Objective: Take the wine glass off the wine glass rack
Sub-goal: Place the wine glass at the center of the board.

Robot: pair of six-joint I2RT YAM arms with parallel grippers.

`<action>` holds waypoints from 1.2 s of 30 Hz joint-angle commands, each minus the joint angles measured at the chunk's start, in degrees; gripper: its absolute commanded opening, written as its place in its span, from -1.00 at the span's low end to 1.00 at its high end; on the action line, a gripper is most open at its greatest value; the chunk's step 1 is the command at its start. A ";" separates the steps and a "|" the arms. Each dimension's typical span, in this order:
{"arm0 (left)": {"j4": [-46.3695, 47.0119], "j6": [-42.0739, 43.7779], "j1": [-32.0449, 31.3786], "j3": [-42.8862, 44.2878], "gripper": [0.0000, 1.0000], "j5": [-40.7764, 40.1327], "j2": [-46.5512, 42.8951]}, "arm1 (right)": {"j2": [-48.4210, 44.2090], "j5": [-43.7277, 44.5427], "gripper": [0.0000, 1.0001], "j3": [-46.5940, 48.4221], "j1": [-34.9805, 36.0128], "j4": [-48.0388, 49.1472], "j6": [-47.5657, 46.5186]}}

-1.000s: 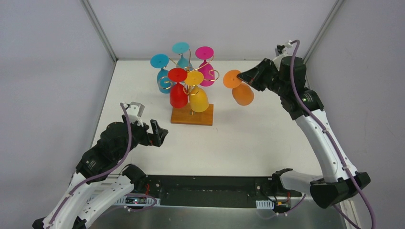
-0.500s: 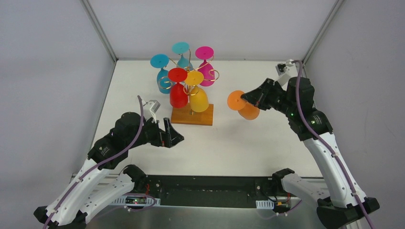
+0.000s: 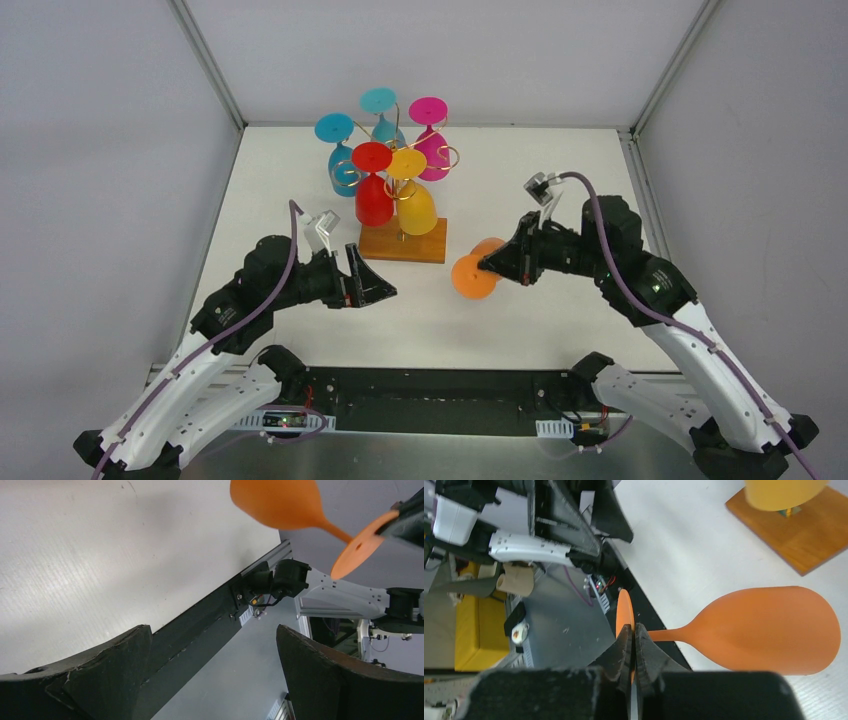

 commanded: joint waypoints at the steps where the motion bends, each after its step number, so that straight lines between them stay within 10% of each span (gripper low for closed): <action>1: 4.88 -4.65 -0.33 -0.65 0.98 3.47 0.22 | -1.11 0.36 -1.00 -1.64 6.38 2.21 -2.96; 11: 10.16 -8.58 -0.33 -3.11 0.98 11.11 2.34 | 2.47 13.64 -1.00 -2.75 22.70 6.32 -29.96; 36: 22.14 -17.09 -0.33 -12.15 0.98 16.25 1.04 | 14.16 17.96 -1.00 0.52 35.28 15.80 -41.01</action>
